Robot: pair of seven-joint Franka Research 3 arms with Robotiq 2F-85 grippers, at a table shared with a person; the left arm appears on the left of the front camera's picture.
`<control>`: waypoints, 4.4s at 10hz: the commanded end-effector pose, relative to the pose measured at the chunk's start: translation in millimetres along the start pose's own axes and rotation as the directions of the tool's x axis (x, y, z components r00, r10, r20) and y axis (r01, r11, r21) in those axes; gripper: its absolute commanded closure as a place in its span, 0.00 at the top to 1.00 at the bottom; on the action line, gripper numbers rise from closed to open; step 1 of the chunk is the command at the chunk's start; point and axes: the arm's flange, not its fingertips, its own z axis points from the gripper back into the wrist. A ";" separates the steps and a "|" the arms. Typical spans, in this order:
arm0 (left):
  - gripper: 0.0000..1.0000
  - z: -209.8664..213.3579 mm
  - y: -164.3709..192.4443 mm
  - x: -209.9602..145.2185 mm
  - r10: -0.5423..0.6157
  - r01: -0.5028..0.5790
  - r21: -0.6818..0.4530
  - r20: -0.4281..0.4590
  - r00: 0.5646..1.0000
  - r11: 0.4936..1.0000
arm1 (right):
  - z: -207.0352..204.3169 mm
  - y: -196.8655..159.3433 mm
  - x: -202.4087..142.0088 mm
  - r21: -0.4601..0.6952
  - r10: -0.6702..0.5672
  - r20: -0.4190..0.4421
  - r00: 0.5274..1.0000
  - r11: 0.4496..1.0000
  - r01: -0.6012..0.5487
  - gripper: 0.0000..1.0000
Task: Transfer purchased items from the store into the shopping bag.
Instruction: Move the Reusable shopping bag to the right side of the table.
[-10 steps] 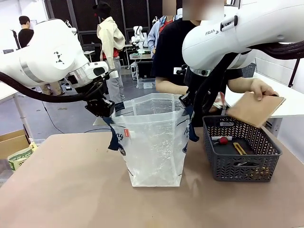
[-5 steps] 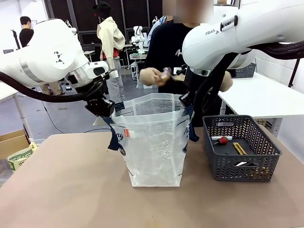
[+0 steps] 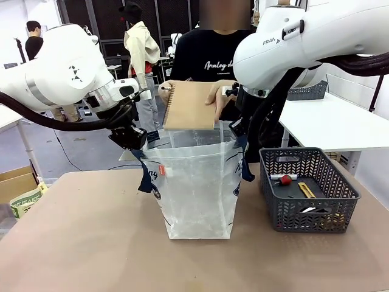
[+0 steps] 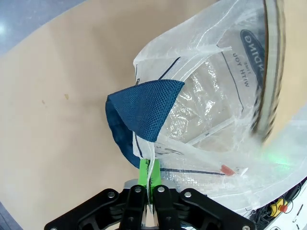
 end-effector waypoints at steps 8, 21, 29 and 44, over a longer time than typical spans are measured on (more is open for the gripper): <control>0.00 1.7 0.0 -0.5 0.010 -0.010 0.002 0.005 1.000 1.000 | 0.2 -0.4 -0.1 0.000 -0.001 0.001 1.000 1.000 0.001 0.00; 0.00 1.7 0.0 -0.5 0.010 -0.010 0.002 0.005 1.000 1.000 | 0.2 -0.4 -0.1 0.000 -0.001 0.001 1.000 1.000 0.001 0.00; 0.00 1.7 0.0 -0.5 0.010 -0.010 0.002 0.005 1.000 1.000 | 0.2 -0.4 -0.1 0.000 -0.001 0.001 1.000 1.000 0.001 0.00; 0.00 1.7 0.0 -0.5 0.010 -0.010 0.002 0.005 1.000 1.000 | 0.2 -0.4 -0.1 0.000 -0.001 0.001 1.000 1.000 0.001 0.00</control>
